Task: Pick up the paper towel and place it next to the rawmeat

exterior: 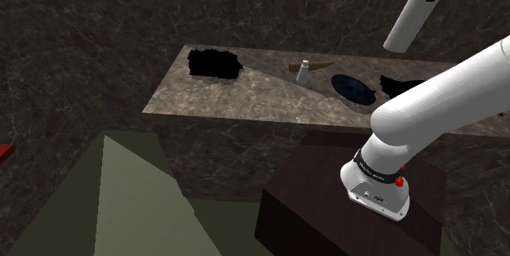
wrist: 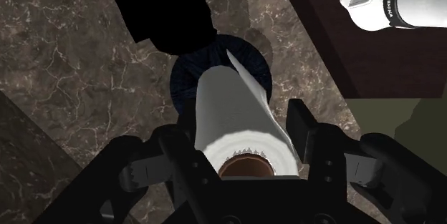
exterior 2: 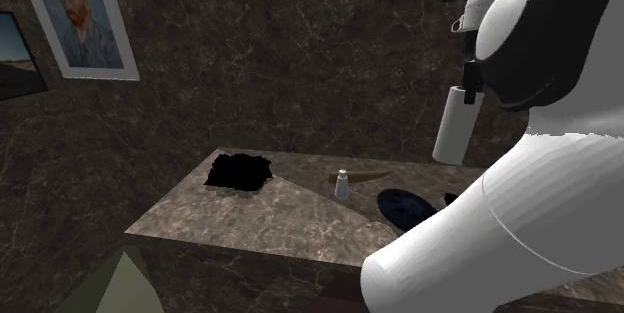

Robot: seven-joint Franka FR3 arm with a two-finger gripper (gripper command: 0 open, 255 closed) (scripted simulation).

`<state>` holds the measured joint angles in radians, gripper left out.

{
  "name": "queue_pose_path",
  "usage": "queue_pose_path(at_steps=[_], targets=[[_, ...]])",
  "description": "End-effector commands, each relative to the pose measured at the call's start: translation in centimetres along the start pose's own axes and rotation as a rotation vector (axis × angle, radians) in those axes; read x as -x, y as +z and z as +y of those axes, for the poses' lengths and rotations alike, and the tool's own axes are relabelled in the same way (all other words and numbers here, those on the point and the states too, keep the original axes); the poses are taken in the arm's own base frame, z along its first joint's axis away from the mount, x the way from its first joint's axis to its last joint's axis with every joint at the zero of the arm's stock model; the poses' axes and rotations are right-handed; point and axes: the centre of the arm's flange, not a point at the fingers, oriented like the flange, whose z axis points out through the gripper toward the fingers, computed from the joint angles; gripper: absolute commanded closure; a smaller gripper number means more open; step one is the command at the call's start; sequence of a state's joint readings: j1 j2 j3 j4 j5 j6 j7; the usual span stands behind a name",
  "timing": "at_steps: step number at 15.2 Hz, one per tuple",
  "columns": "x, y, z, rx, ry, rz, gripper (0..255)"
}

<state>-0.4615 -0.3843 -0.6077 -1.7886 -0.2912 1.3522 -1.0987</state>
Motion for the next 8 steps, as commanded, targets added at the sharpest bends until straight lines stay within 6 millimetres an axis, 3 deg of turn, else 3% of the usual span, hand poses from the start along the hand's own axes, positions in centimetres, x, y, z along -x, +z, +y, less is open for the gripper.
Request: queue_pose_path(at_steps=[1,8], targets=[[2.8,-0.3,-0.1,0.000,-0.001,-0.001,255],[12.0,-0.9,-0.8,0.000,-0.001,-0.001,255]])
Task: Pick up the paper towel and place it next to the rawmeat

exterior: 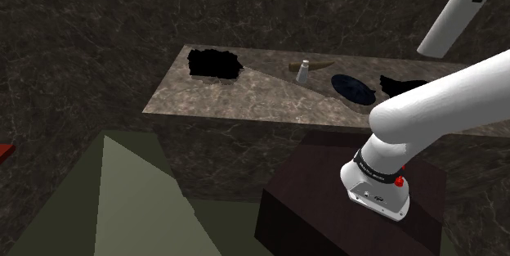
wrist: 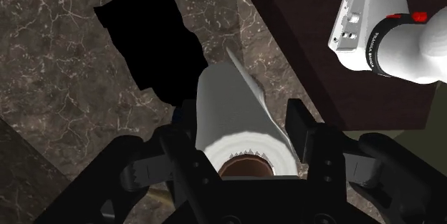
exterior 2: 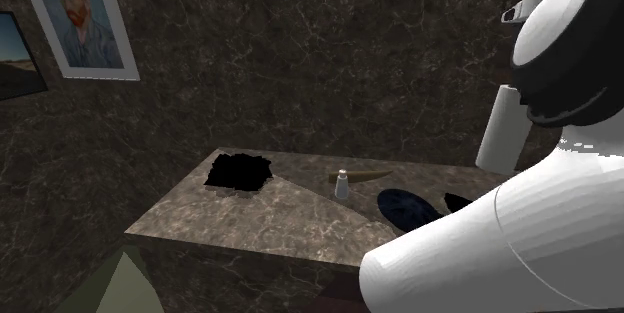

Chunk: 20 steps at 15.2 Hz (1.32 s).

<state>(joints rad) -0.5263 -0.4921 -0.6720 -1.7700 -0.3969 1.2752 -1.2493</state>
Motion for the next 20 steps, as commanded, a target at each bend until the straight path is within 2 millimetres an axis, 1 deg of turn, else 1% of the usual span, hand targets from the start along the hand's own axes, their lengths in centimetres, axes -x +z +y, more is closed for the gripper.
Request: queue_pose_path(at_steps=[1,7,8,20], targets=[[2.5,0.0,-0.2,0.000,-0.001,0.000,255],[10.4,-0.5,-0.8,0.000,-0.001,0.000,255],[12.2,-0.7,-0.9,0.000,-0.001,0.000,255],[11.5,5.6,-0.5,0.000,-0.001,0.000,255]])
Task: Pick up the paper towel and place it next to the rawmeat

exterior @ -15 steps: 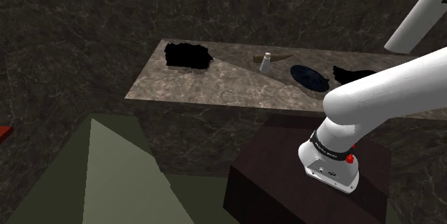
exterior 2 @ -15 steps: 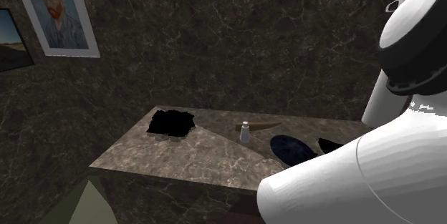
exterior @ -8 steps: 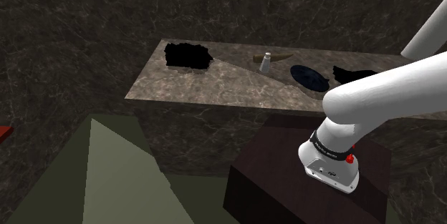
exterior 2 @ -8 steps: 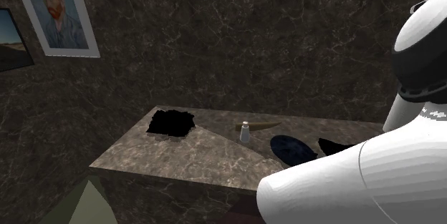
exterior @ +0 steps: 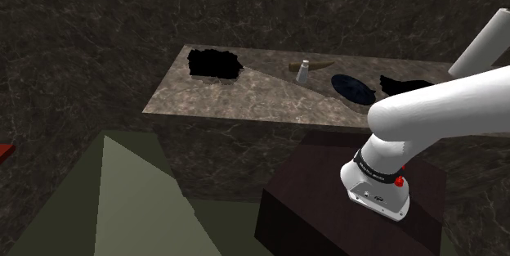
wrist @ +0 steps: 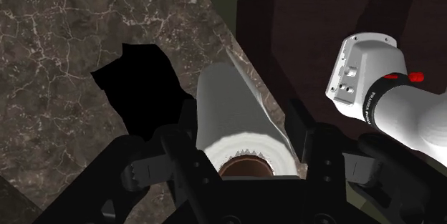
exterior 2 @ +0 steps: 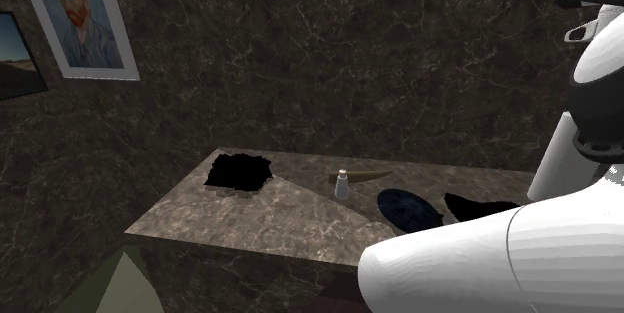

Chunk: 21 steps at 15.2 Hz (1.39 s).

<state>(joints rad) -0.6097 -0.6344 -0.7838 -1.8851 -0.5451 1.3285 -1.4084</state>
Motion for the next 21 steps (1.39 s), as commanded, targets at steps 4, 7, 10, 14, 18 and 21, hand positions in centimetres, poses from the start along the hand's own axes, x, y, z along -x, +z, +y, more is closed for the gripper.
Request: queue_pose_path(at_steps=[4,7,10,14,18,21], targets=[[-0.3,2.6,0.3,0.000,0.000,0.000,255],[-0.5,4.2,0.4,0.000,0.000,0.000,255],[-0.7,5.7,0.5,0.000,0.000,0.000,255],[-1.0,7.8,0.7,0.000,0.000,0.000,255],[-1.2,9.9,0.8,0.000,0.000,0.000,255],[-1.4,11.5,0.9,0.000,0.000,0.000,255]])
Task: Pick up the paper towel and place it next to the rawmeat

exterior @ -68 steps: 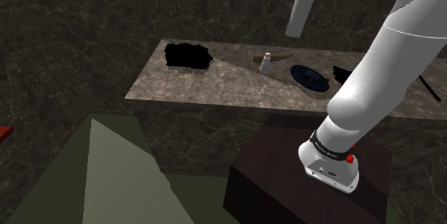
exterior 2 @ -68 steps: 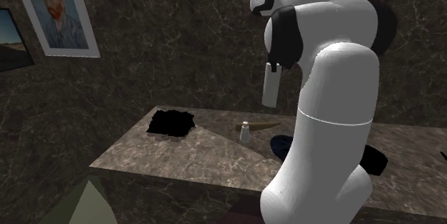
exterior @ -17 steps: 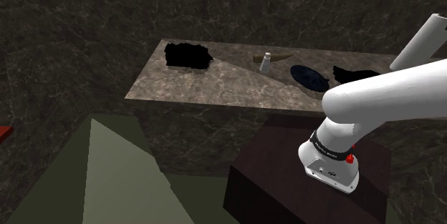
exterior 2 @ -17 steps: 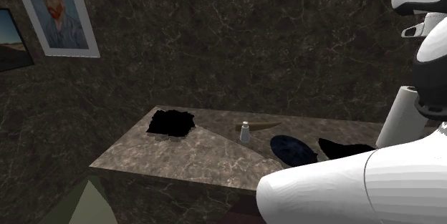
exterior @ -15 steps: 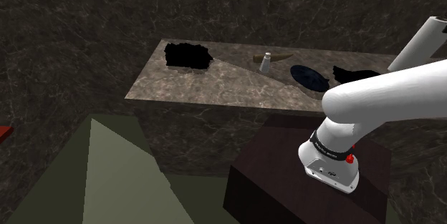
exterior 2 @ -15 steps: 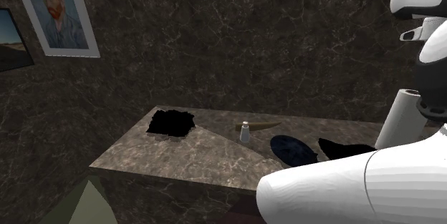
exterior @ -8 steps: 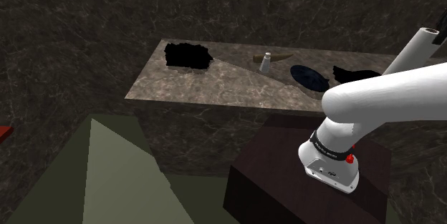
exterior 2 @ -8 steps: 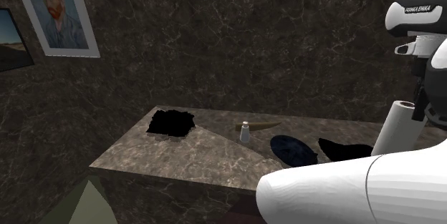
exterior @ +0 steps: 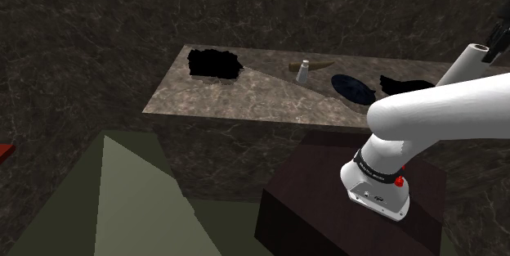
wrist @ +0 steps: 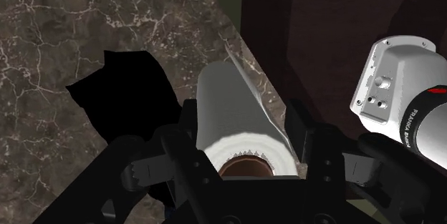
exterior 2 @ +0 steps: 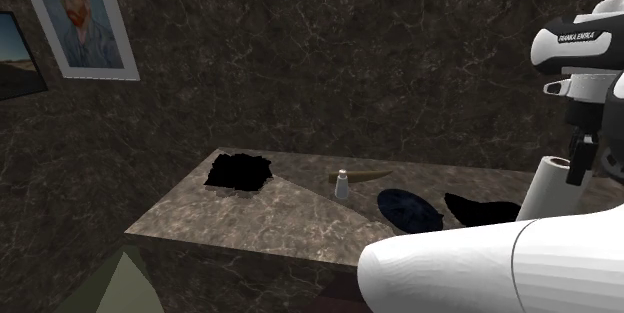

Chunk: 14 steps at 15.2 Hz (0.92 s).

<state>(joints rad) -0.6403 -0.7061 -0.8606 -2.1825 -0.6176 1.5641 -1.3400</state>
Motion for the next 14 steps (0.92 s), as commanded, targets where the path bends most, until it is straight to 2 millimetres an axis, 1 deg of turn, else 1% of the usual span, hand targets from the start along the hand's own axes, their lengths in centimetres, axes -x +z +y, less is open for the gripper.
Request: queue_pose_path(at_steps=[1,14], targets=[[-0.1,1.2,0.0,0.000,0.000,0.000,255],[-0.9,8.0,0.5,0.000,0.000,0.000,255]])
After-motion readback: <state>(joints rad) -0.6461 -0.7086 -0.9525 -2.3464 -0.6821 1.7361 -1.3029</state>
